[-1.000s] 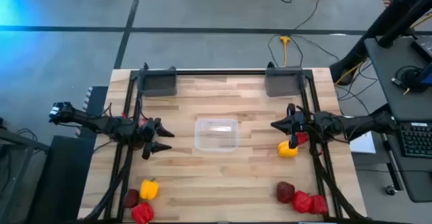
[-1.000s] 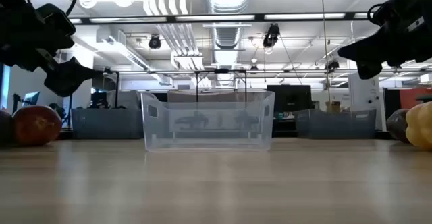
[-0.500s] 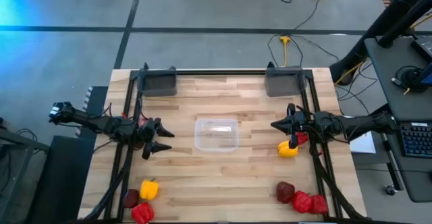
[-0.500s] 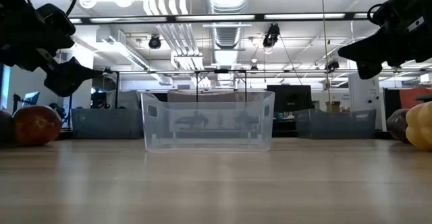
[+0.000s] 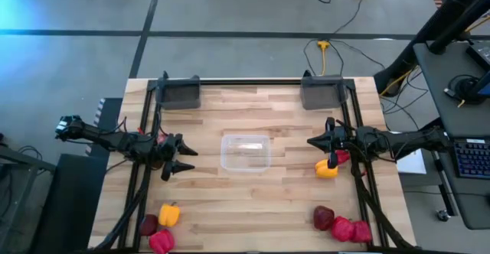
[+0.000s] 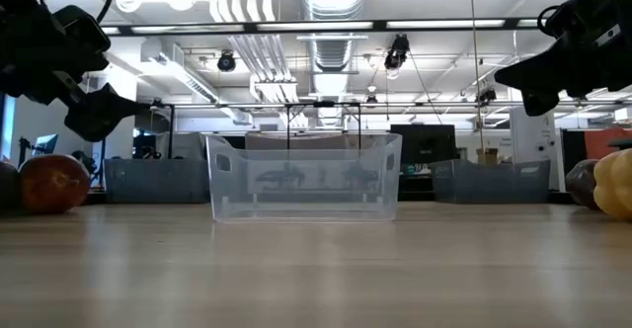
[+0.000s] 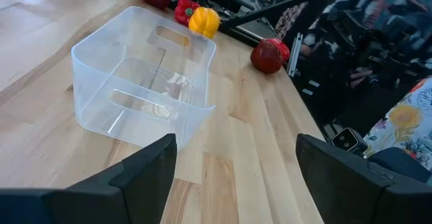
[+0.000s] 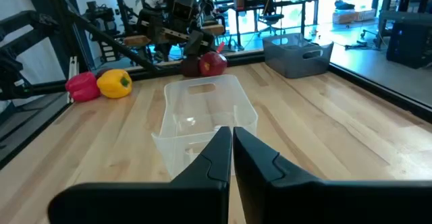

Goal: Sort produce into baskets

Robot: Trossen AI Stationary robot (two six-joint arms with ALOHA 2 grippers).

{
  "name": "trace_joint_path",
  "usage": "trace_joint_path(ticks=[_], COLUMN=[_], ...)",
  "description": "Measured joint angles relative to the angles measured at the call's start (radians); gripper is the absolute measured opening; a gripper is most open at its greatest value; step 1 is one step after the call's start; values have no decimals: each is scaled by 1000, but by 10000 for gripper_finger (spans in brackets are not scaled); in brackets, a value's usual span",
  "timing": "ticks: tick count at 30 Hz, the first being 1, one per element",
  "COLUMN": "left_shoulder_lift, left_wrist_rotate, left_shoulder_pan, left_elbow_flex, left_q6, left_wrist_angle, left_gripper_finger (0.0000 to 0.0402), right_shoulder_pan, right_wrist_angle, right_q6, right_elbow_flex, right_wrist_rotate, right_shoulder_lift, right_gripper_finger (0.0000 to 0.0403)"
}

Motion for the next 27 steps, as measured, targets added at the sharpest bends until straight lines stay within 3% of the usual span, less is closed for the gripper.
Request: trace_joint_path(ticks=[14, 21, 23, 25, 27], left_shoulder_lift=[0, 1, 1, 2, 3], left_wrist_rotate=[0, 0, 0, 0, 0], left_shoulder_pan=[0, 0, 0, 0, 0], left_elbow_flex=[0, 0, 0, 0, 0], left_q6=[0, 0, 0, 0, 0], left_wrist_angle=[0, 0, 0, 0, 0], left_gripper_finger=[286, 286, 286, 286, 286], right_shoulder_pan=[0, 0, -3, -11, -15], right_wrist_angle=[0, 2, 11, 68, 147], right_q6=[0, -80, -196, -459, -501], right_elbow_flex=[0, 0, -2, -2, -2], right_wrist_rotate=[0, 26, 41, 61, -14], right_shoulder_lift=[0, 7, 11, 30, 56], right_gripper_finger=[9, 9, 9, 9, 9])
